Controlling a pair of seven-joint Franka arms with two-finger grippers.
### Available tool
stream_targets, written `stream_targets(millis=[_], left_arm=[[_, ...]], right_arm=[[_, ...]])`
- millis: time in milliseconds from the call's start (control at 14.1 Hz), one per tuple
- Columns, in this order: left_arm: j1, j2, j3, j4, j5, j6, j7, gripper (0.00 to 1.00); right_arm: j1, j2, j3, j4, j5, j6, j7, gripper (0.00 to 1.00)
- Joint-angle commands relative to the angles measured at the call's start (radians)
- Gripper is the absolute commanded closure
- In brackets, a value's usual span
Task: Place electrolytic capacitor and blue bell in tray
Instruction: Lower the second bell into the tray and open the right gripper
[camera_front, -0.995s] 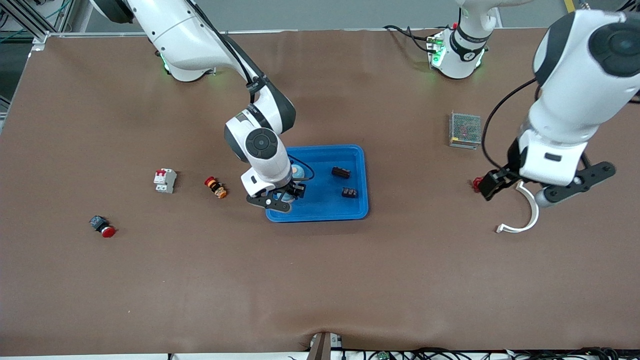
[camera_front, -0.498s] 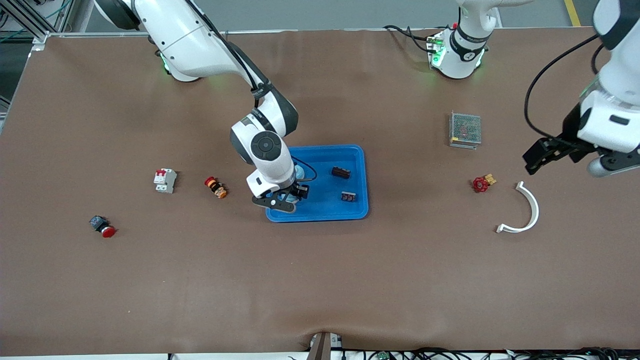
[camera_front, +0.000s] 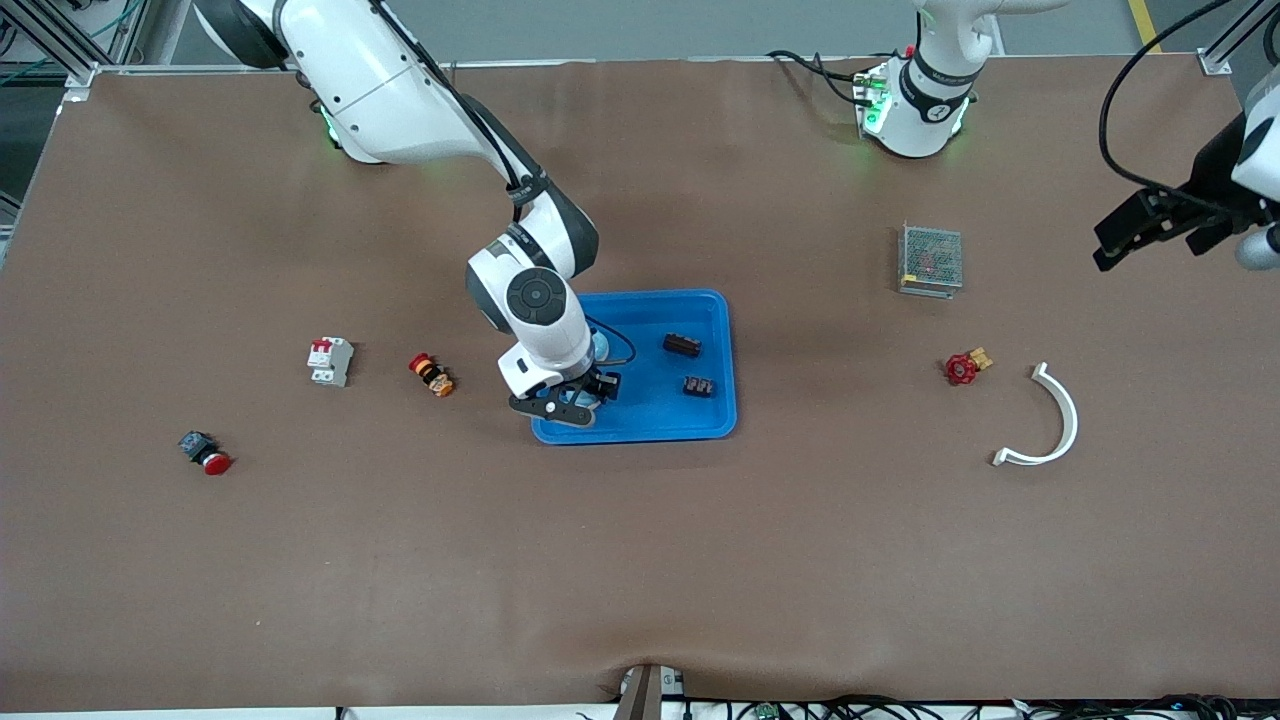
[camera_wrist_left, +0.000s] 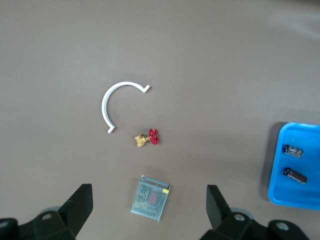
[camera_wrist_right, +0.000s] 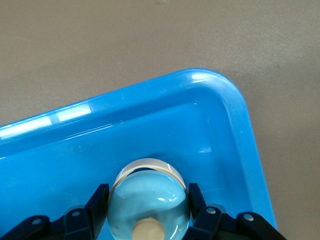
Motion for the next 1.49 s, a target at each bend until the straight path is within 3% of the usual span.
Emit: stream_targets(millis=[0,284,427,569,782,924,1422], left_arm=[[-0.011,-0.061,0.014,-0.055,-0.024,-0.011,0.027,0.00],[-0.026,-0.078,0.045,-0.066,-0.035,-0.025,0.079,0.00],[-0.023,-0.072,0.045,-0.063,-0.034,-0.039,0.099,0.00],[-0.024,-0.062,0.044,-0.063,-0.034,-0.045,0.100,0.00],[-0.024,-0.055,0.036,-0.063,-0.035,-0.045,0.148,0.00],[-0.024,-0.055,0.036,-0.065,-0.035,-0.048,0.177,0.00],[-0.031,-0.057,0.028,-0.066,-0.025,-0.066,0.174,0.00]], right_arm=[[0.014,0.008,-0.011,0.002,-0.030,0.018,0.028,0.54],[0.018,0.019,-0.011,0.003,-0.035,0.037,0.028,0.52],[0.018,0.019,-0.011,0.003,-0.035,0.037,0.028,0.45],[0.018,0.016,-0.011,0.003,-0.044,0.035,0.026,0.00],[0.013,-0.004,-0.010,0.003,-0.047,0.012,0.020,0.00],[0.013,-0.058,-0.006,0.011,-0.045,-0.078,0.020,0.00],[-0.004,-0.438,0.000,0.011,0.006,-0.555,-0.079,0.00]])
